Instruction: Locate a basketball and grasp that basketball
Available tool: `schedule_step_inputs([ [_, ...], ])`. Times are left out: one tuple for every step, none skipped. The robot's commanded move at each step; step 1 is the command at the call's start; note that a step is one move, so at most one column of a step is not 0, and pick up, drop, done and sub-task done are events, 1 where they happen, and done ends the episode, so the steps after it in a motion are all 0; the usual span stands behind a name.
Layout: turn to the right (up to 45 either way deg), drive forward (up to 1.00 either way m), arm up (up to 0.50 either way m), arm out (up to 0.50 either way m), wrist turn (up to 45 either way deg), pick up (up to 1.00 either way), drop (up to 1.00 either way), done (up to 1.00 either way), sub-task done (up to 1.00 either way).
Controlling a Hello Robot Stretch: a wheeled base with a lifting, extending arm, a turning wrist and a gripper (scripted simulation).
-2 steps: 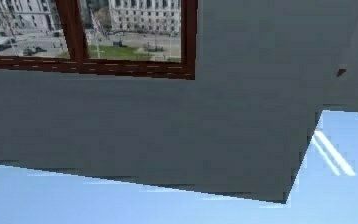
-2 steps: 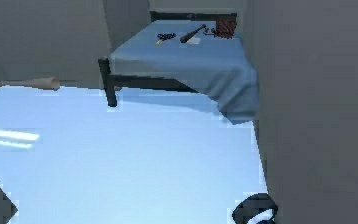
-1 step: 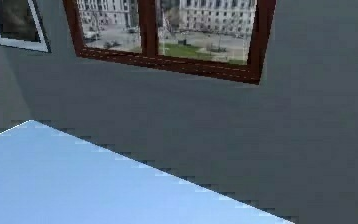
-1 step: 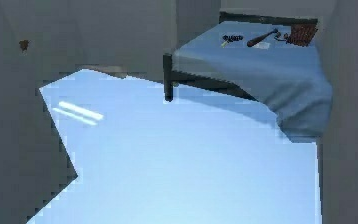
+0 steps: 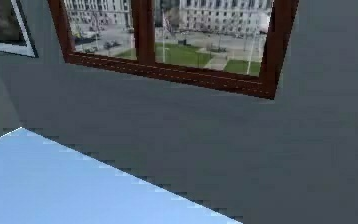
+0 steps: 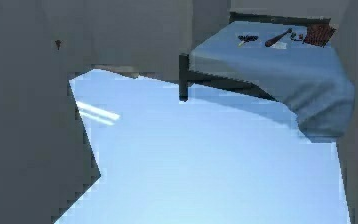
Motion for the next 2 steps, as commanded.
schedule_step_inputs([
  [-42.0, 0.00, 0.00, 0.00, 0.0, 0.00, 0.00, 0.00, 0.00],
  [0.0, 0.55, 0.00, 0.00, 0.0, 0.00, 0.00, 0.00, 0.00],
])
